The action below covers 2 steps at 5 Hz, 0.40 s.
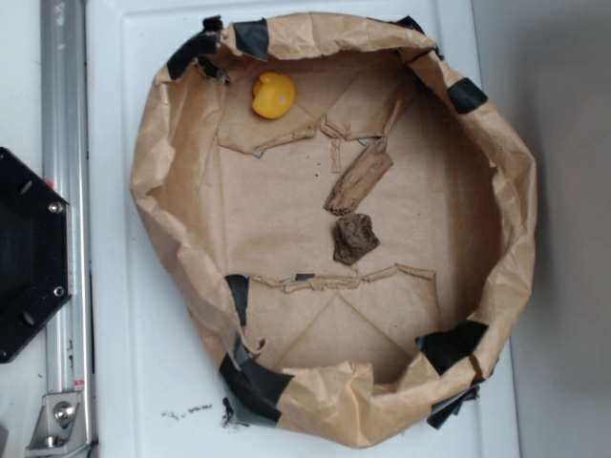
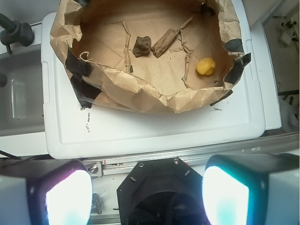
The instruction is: Grab the yellow duck.
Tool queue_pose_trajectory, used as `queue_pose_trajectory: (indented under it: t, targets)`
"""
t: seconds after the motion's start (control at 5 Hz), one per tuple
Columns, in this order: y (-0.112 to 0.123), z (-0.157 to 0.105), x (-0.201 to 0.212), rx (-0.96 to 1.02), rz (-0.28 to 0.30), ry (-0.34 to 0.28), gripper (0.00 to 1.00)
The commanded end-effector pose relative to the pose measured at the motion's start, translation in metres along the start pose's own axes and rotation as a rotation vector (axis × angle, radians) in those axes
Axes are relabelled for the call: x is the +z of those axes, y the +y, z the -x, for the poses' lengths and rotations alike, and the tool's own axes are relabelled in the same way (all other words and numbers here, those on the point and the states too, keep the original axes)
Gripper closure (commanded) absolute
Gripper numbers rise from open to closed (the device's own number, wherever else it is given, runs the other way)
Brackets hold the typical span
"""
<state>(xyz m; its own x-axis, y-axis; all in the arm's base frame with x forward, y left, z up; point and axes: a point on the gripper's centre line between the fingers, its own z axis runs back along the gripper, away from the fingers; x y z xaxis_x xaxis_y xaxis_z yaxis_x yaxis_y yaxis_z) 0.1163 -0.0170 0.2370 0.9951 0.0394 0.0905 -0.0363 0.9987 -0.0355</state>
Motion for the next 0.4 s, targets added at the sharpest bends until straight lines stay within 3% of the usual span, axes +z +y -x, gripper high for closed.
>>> queue_pose_trajectory:
  t: [0.0,0.2]
  targets:
    - [0.000,0.000,0.000,0.000,0.000,0.000,0.00]
    - [0.010,-0.049,0.007,-0.034,-0.185,-0.059,0.00]
